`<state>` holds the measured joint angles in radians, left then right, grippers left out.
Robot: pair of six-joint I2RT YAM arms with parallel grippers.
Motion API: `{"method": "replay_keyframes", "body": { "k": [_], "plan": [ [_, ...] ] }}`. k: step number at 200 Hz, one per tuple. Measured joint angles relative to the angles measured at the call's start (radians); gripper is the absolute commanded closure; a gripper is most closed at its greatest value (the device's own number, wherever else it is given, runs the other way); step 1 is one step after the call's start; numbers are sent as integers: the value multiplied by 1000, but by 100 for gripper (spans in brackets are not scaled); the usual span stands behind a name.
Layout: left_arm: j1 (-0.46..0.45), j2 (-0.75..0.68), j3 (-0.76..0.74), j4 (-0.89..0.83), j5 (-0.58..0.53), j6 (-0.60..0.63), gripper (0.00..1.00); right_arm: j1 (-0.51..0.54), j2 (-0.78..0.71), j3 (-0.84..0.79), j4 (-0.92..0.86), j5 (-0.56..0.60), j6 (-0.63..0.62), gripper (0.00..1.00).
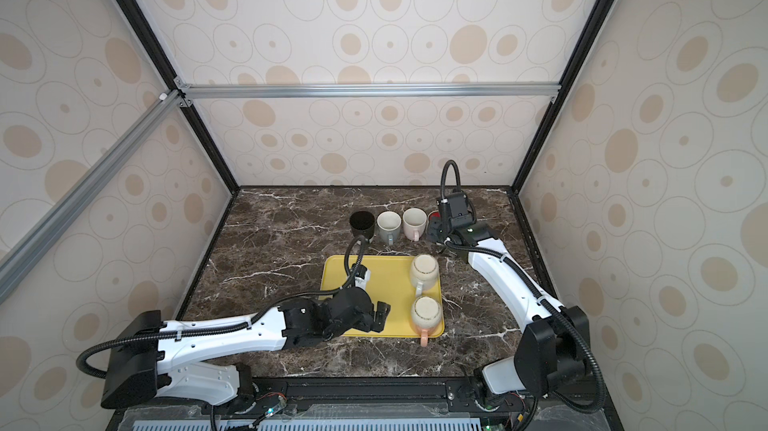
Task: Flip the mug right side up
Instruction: 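Reach the left gripper to the upside-down orange mug while right moves aside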
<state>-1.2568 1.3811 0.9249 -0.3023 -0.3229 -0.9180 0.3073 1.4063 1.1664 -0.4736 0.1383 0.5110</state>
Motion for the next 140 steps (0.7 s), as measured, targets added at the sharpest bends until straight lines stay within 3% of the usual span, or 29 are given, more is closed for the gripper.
{"method": "replay_keyframes", "body": {
  "k": [42,90,140],
  "plan": [
    [-129,130,89,-7,-51,-88,13,-20,-82,-93,34,-12,6,69],
    [-175,293,157,2,-33,-122,45,-21,-168,-107,73,-15,20,69],
    [-175,420,341,-31,5,-114,44,-56,-215,-160,93,-19,27,70]
  ]
}}
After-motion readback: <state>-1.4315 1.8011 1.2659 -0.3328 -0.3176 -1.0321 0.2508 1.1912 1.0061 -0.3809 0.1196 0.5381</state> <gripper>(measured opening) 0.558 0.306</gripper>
